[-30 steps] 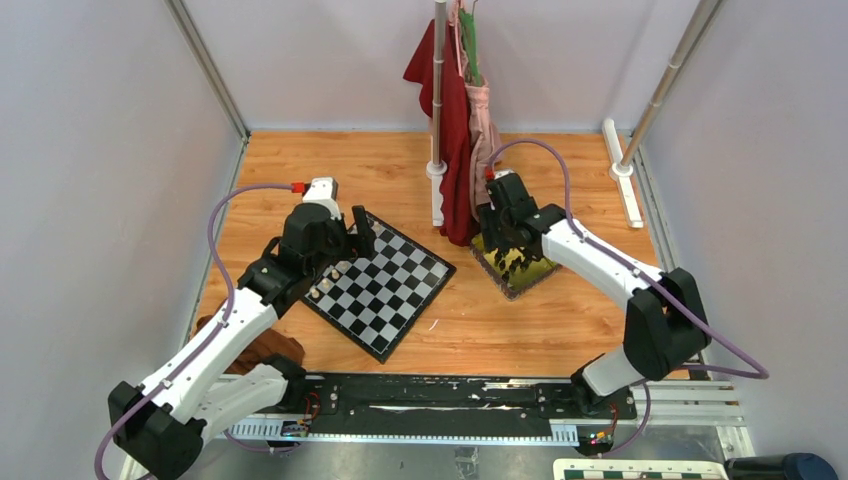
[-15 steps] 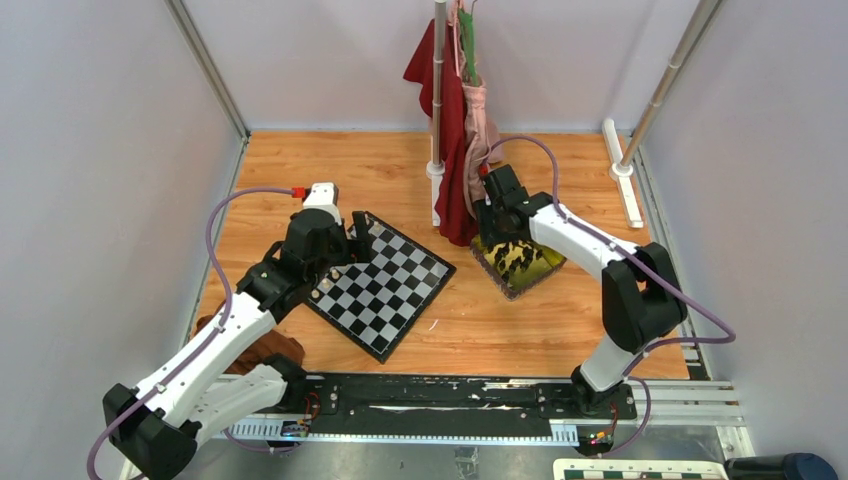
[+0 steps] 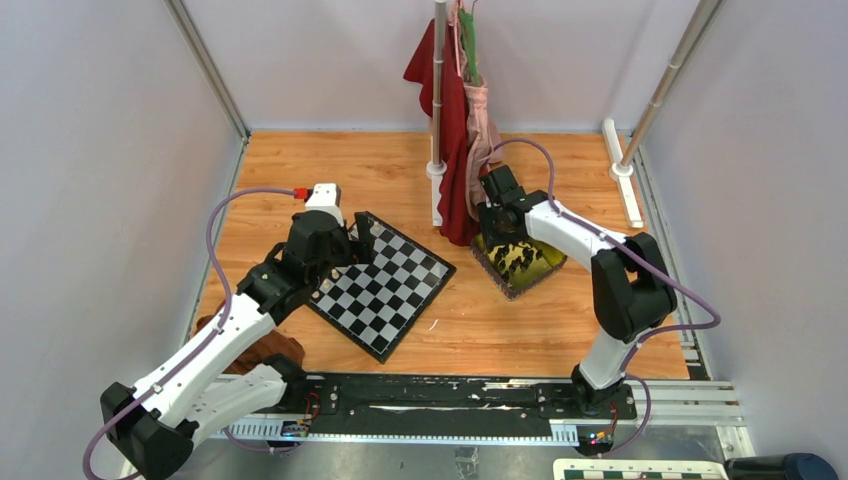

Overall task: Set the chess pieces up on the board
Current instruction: Pick up the chess piece from the storage box.

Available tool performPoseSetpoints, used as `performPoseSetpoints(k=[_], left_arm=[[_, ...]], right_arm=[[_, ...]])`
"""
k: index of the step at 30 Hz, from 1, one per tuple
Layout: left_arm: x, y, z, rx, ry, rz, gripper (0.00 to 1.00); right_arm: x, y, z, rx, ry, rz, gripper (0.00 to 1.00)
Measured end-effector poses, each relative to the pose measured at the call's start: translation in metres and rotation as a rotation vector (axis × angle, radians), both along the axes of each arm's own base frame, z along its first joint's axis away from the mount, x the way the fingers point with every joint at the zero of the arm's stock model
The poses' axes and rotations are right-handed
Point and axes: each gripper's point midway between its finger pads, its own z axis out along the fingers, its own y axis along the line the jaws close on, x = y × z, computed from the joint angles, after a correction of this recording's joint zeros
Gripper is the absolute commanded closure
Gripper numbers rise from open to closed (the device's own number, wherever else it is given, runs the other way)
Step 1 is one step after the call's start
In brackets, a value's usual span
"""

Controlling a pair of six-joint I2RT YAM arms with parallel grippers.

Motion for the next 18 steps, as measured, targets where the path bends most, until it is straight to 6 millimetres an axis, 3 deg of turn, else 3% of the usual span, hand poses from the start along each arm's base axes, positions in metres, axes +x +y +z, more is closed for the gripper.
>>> performPoseSetpoints(k=[18], left_arm=[[-0.001,-0.001,0.000,0.007,-0.002,0.000,0.00]], right_arm=[[0.002,0.005,-0.022,0.011,0.045,-0.011,0.64]])
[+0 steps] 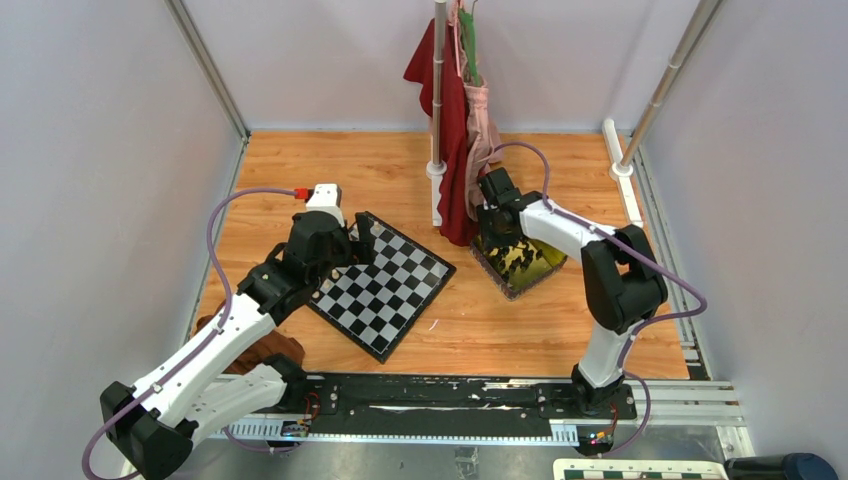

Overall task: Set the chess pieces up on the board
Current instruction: Pick up the chess piece from the storage box.

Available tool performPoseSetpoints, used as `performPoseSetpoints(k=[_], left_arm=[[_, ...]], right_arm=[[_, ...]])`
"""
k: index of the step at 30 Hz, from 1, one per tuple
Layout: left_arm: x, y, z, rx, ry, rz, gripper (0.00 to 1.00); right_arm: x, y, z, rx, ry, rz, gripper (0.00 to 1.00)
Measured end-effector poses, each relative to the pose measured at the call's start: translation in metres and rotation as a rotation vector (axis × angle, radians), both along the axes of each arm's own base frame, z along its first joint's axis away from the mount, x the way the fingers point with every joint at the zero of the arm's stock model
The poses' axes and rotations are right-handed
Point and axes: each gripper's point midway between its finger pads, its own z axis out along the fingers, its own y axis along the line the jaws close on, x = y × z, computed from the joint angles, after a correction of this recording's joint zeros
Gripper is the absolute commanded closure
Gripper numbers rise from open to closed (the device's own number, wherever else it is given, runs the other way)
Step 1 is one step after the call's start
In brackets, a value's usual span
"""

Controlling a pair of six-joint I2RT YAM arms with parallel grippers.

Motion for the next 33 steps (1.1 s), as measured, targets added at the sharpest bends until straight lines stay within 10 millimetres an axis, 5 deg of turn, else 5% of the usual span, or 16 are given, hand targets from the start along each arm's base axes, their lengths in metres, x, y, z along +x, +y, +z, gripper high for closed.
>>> performPoseSetpoints(k=[21,26,33], left_arm=[[0.002,-0.002,0.000,0.018,-0.006,-0.014,0.00],[0.002,-0.002,-0.001,0.019,-0.005,-0.015,0.00],[0.002,-0.002,-0.001,0.020,-0.005,-0.015,0.00]], right_arm=[[0.012,0.003,-0.011,0.007,0.014,-0.006,0.74],[0.011,0.003,-0.012,0.005,0.017,-0.006,0.91],[0.011,0.003,-0.012,0.005,0.017,-0.007,1.00]])
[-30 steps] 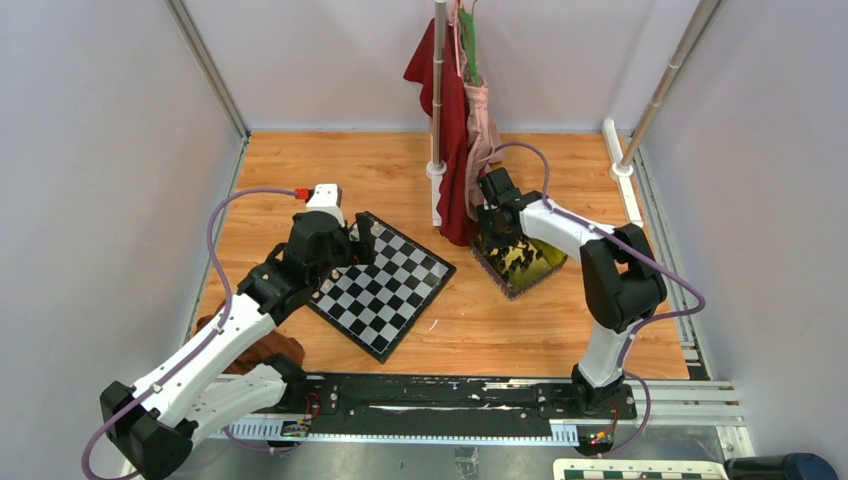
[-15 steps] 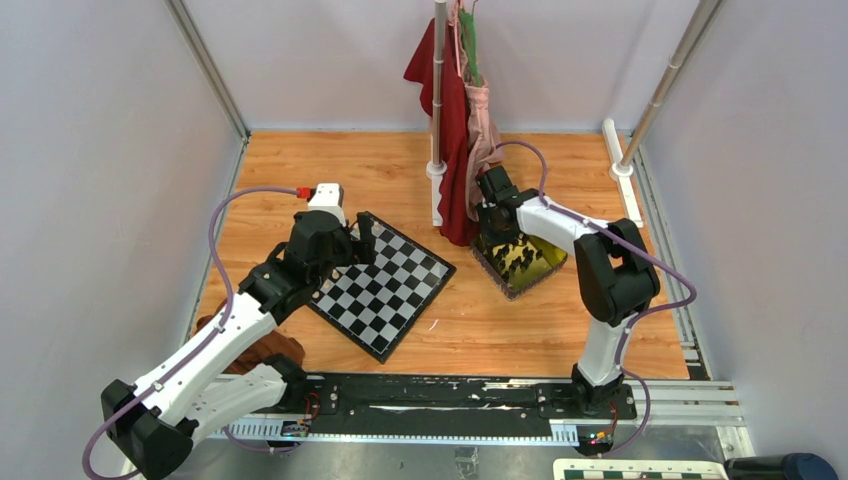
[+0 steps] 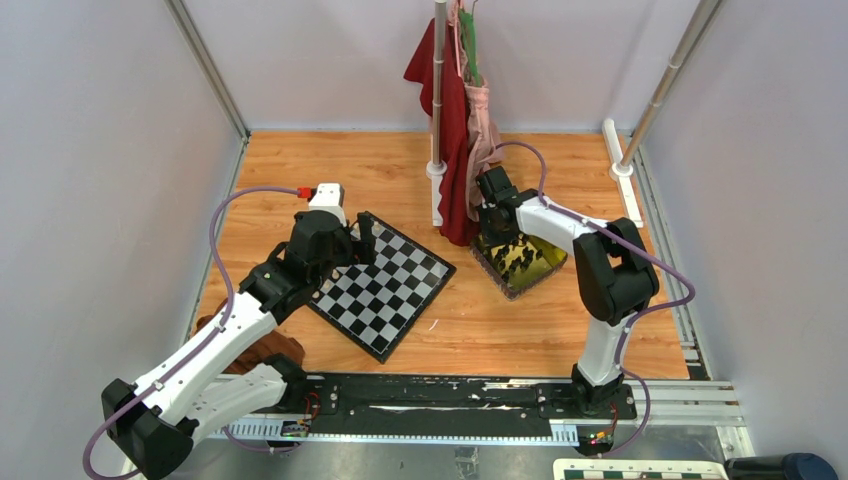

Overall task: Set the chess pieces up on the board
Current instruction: Pick up the chess piece from the storage box.

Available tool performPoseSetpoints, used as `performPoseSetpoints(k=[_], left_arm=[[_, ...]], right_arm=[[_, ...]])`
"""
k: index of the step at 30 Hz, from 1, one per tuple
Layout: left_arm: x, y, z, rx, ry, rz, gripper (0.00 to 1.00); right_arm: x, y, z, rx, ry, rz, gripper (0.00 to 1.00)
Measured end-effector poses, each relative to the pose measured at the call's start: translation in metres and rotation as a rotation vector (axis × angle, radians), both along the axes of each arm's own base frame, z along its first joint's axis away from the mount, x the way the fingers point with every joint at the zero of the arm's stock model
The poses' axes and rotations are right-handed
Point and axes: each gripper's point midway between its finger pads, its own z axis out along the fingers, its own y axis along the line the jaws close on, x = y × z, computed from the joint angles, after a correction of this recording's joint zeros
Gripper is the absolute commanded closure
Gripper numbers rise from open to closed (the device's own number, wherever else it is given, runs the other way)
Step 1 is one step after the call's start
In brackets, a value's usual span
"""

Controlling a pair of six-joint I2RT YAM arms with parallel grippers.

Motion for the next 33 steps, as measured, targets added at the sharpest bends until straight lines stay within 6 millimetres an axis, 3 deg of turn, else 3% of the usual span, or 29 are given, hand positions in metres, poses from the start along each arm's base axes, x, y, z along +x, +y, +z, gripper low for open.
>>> performPoseSetpoints(k=[12,26,33], left_arm=[[0.000,0.000,0.000,-0.001,0.000,0.001,0.00],[-0.004,0.005,0.002,0.004,-0.003,0.010,0.00],[-0.007,0.009,0.004,0.006,-0.006,0.019,0.00]], right_arm=[[0.000,-0.001,0.002,-0.002,0.001,-0.002,1.00],[-0.001,-0.004,0.021,0.004,-0.031,-0.009,1.00],[-0.004,-0.010,0.055,0.018,-0.095,-0.019,1.00]])
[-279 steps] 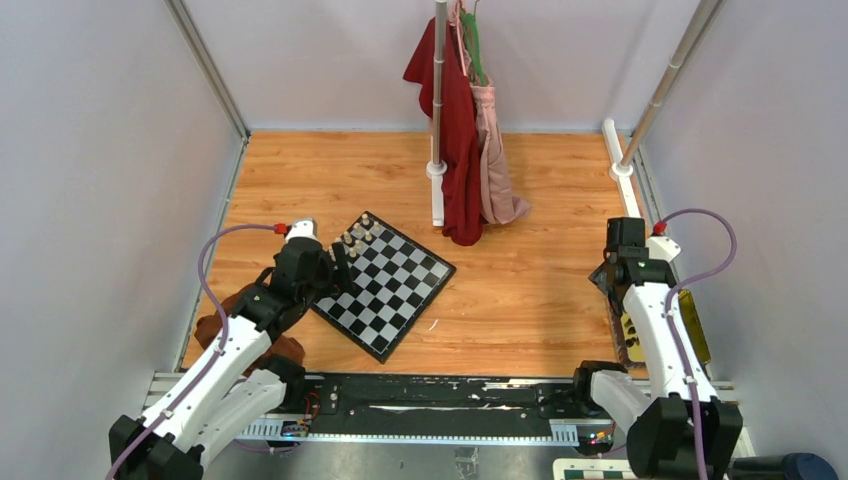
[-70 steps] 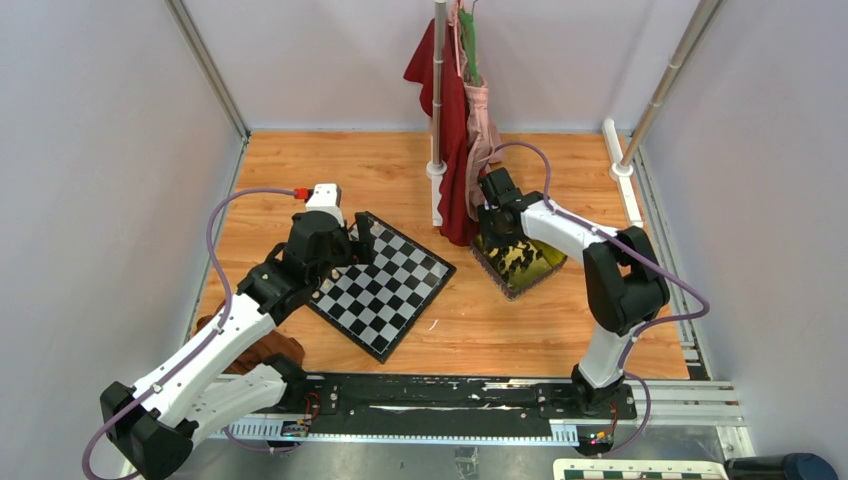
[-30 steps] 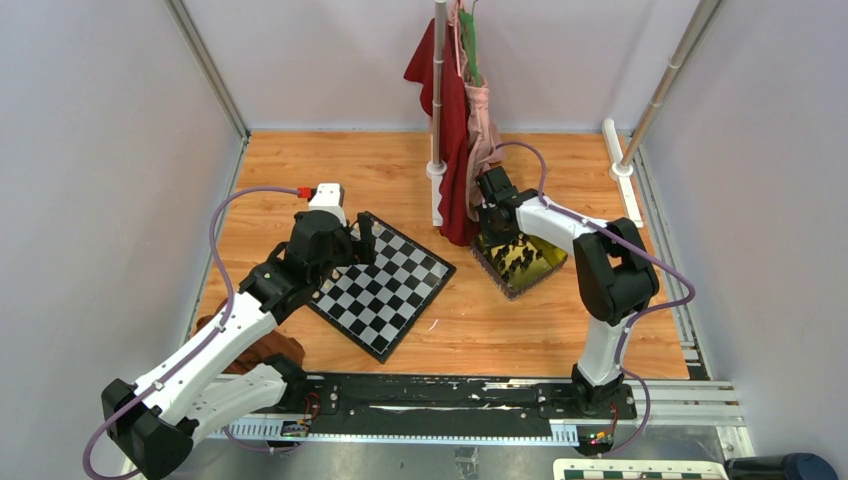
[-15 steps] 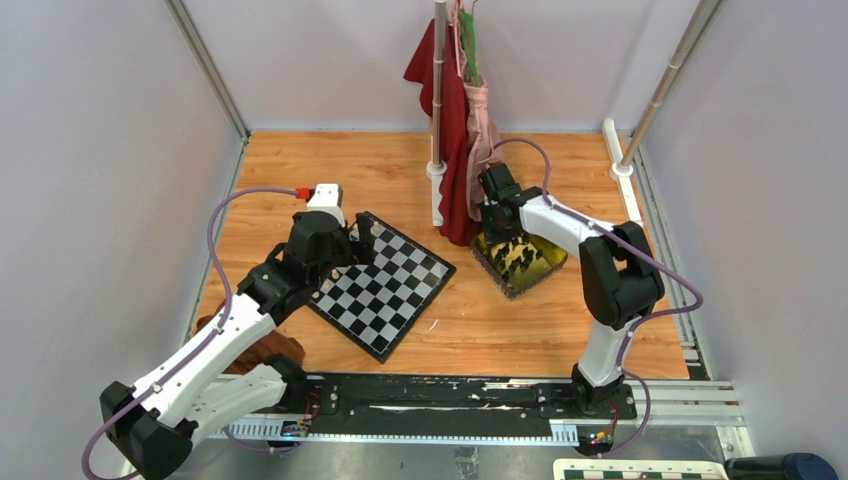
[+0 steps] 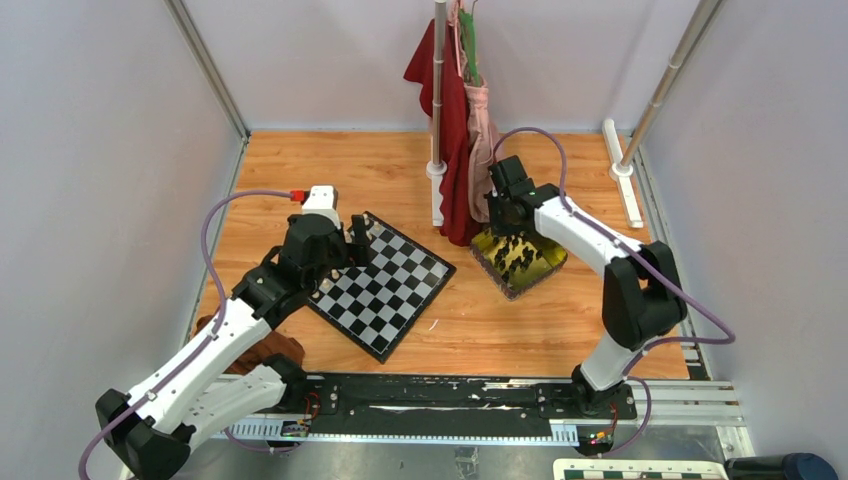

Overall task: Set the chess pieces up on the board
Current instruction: Pick up the chess piece from the storage box, then place the chess piece on the chessboard.

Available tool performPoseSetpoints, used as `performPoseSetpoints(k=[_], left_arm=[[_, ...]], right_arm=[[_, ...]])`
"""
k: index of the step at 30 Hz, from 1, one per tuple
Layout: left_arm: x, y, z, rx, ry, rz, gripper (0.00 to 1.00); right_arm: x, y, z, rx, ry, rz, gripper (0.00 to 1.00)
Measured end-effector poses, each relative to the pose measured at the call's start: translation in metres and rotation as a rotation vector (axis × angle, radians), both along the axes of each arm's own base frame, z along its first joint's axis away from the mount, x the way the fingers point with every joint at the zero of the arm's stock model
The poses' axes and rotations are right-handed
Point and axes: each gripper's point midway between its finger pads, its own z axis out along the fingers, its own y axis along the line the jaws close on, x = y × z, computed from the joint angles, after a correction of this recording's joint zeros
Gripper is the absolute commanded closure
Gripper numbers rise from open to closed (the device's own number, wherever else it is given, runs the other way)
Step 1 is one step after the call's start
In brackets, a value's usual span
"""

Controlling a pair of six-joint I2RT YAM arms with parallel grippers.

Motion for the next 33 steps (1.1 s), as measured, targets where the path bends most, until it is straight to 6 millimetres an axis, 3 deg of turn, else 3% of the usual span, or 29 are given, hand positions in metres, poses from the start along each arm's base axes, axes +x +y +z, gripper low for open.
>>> performPoseSetpoints(k=[8,20,28,33], left_arm=[[-0.005,0.005,0.007,-0.020,-0.016,0.014,0.00],[-0.014,0.016,0.012,-0.022,-0.026,0.037,0.00],[-0.019,0.021,0.012,-0.015,-0.024,0.044,0.00],[-0.022,0.022,0.012,-0.012,-0.020,0.045,0.00]], right_arm=[[-0.024,-0.001,0.035,0.003,-0.076,0.018,1.00],[-0.080,0.058,0.041,-0.040,-0.063,0.211,1.00],[-0.084,0.109,0.034,-0.052,-0.051,0.302,1.00],[-0.075,0.126,0.022,-0.065,-0.031,0.321,1.00]])
